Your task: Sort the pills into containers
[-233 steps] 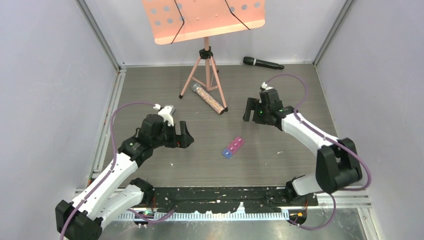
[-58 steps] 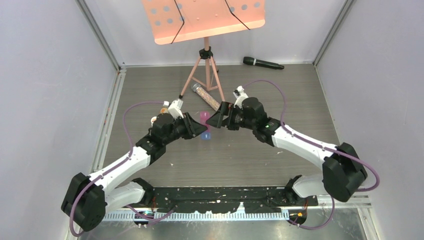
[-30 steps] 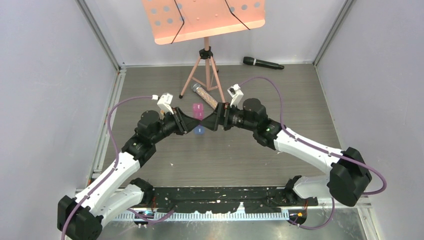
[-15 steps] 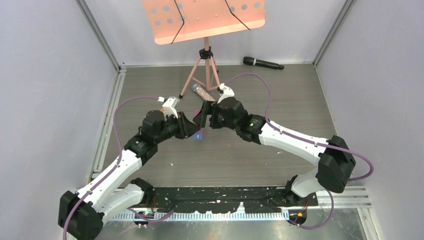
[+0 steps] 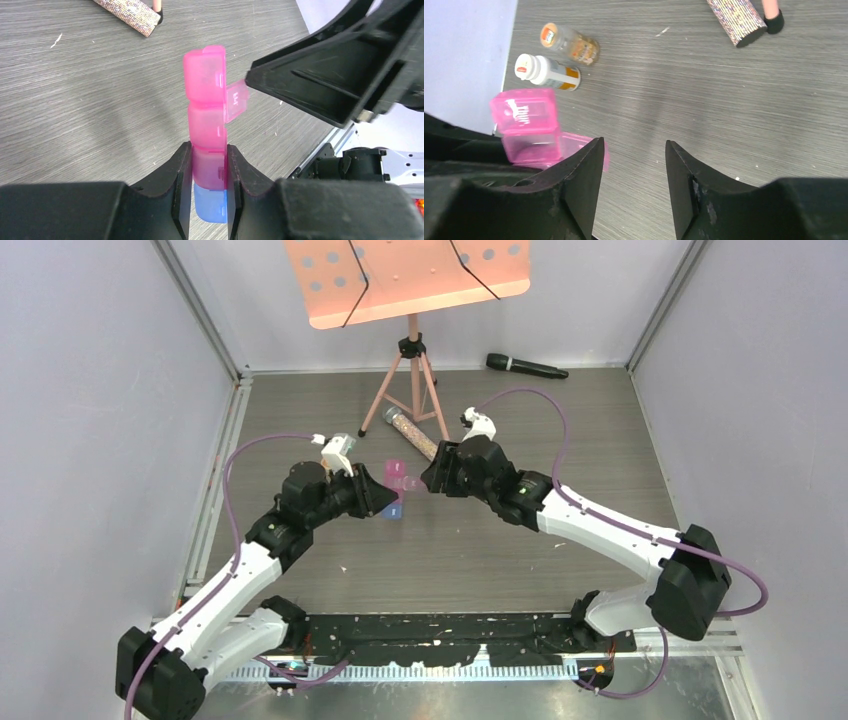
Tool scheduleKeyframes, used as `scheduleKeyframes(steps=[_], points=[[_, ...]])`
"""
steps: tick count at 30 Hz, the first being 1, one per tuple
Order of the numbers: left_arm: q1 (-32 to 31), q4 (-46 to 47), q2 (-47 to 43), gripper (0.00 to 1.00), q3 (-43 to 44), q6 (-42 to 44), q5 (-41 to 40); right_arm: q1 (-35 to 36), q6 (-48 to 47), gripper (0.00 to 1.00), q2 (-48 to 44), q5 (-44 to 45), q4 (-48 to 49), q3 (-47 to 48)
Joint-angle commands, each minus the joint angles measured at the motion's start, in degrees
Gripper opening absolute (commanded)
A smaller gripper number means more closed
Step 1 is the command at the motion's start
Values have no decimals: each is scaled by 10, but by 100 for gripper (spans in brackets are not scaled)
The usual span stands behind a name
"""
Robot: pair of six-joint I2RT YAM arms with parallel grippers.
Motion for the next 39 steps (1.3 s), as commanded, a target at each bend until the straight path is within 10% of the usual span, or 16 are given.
scheduleKeyframes(steps=[1,9,20,28,33,39], points=[[1,39,-14,0,16,-11,36,-8,-6,53,6,4,15,-15],[1,40,-21,0,16,-21,45,-38,-7,57,2,-67,93,-54],[1,30,-6,0,17,-25,18,-127,-57,99,-157,-203,198,-189],[1,35,2,0,27,-33,49,-128,-21,98,-122,-358,339,-188],[1,46,-3,0,23,-39,57,-128,0,65,-54,-402,355,-155],[1,51,3,0,24,-43,65,-127,36,52,-16,-437,414,-154]])
